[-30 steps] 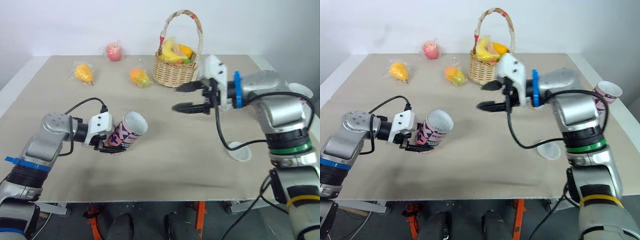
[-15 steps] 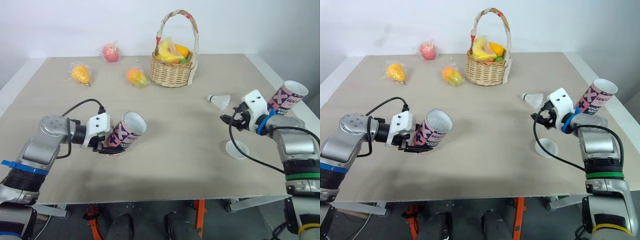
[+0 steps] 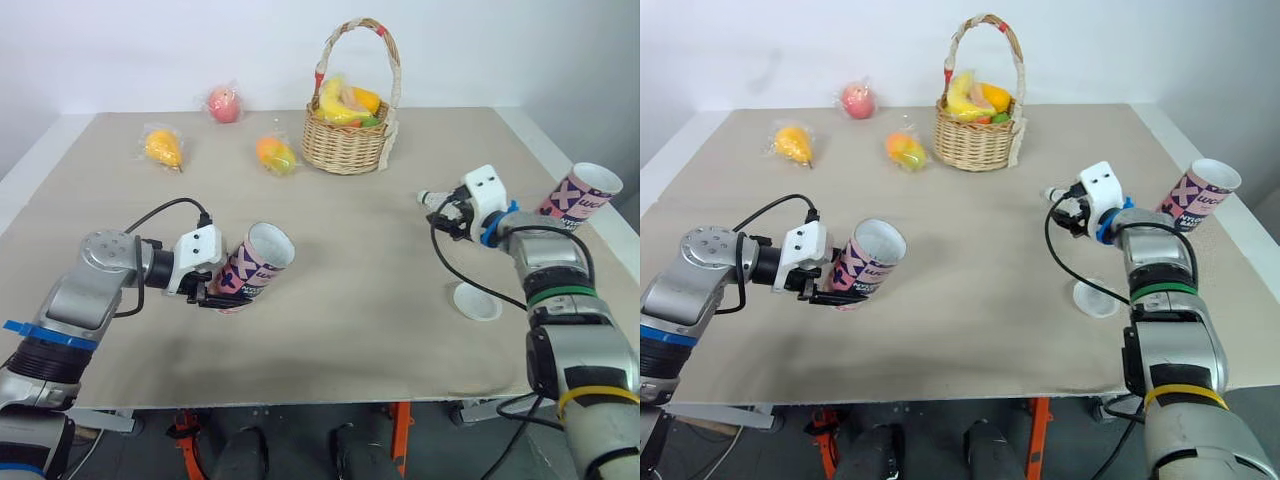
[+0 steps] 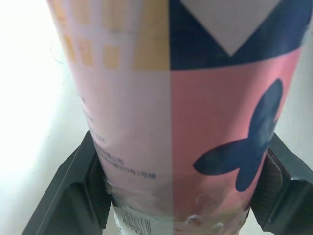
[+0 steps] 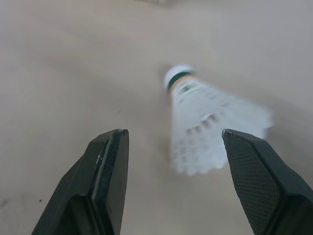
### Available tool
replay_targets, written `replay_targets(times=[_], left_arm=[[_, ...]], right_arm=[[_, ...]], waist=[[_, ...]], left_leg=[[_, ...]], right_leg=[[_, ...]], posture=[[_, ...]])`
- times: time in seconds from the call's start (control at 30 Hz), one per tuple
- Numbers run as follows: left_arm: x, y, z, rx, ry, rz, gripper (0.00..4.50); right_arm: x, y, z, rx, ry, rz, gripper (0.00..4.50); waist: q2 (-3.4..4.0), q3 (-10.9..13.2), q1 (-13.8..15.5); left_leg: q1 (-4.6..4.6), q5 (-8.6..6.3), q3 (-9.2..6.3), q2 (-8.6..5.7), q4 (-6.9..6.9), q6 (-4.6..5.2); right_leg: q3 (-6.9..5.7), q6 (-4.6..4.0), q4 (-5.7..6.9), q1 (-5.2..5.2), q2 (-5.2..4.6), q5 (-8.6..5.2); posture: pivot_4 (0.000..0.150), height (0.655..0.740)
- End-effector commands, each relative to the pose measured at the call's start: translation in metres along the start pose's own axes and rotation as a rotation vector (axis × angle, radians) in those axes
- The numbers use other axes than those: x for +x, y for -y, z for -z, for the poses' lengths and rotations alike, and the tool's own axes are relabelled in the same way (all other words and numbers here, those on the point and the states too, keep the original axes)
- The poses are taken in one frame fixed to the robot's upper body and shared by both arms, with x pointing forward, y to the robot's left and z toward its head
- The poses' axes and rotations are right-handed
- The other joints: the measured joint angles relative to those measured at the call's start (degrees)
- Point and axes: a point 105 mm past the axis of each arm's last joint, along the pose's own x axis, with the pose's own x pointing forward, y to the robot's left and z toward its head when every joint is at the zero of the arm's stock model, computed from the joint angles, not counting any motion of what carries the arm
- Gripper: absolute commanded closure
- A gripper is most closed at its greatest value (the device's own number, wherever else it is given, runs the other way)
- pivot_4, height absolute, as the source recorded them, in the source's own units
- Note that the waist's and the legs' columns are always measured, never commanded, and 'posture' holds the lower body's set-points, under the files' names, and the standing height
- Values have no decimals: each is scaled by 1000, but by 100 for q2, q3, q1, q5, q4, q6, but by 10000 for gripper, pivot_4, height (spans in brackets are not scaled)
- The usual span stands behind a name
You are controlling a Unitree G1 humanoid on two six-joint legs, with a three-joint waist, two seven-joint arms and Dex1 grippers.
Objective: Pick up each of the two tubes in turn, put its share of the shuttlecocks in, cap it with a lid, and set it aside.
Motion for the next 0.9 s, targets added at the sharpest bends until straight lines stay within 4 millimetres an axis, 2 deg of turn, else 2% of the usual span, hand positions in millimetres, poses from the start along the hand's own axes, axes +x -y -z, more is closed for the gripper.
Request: replay_targets(times=[0.03,0.07,0.17,0.2,0.23,0.27,0.33,0.5,0.7,0.83,0.9], left_arm=[[1,2,-3,3,9,-4,12004],[1,2,-4,3,9,-7,12004],[1,3,-4,2,9,-11,12004],[1,3,-4,2,9,-12,12004],[1,4,-4,1,9,-12,12004],[0,4,-4,-1,9,-14,12004],[0,5,-4,-3,8,-17,12004],[-1,5,-3,-6,7,-21,12004],[1,5,-4,1,10,-13,12004],[2,5,-4,1,13,-9,12004],[2,5,-4,2,14,-7,12004]], right_arm=[[6,-1,-25,-37,46,19,12059],[8,-2,-27,-37,46,27,12059],[12,-2,-32,-39,56,51,24669],[12,-2,-32,-48,54,55,31614],[12,-2,-32,-60,51,58,31614],[13,-2,-31,-62,49,58,36935],[12,-2,-30,-68,52,49,44623],[8,0,-32,-122,61,40,44623],[-2,1,-55,-169,150,-7,44623],[-10,-2,-63,-197,188,-56,44623],[-21,-12,-75,-199,243,-151,44623]], waist=[[1,1,0],[1,1,2],[1,1,3],[1,1,4],[1,1,5],[1,1,6],[1,1,6],[2,1,2],[3,2,2],[3,2,5],[3,2,14]], left_leg=[[0,0,-1,0,0,0],[0,0,-1,0,1,0],[0,0,-1,0,1,0],[-1,0,-1,-1,1,0],[-1,0,-1,-1,1,0],[-2,0,-1,-2,1,0],[-2,0,-2,-2,0,0],[-1,0,-2,-2,0,0],[-1,0,-2,-2,0,0],[-1,0,-3,-2,0,0],[-2,0,-3,-2,0,0]], right_leg=[[-1,-1,0,0,0,1],[-1,-1,0,0,0,2],[-2,0,0,0,-1,3],[-2,1,0,0,-2,2],[-2,1,0,1,-2,1],[-2,0,0,1,-3,1],[-2,0,-1,1,-4,0],[-2,-1,0,0,-2,1],[-2,0,0,0,-3,0],[-3,0,0,0,-2,0],[-3,0,0,0,-2,0]], posture=[[1500,7400],[1500,7400],[1500,7400],[1500,7400],[1500,7400],[1500,7400],[1500,7400],[1500,7400],[1500,7400],[1500,7400],[1500,7400]])
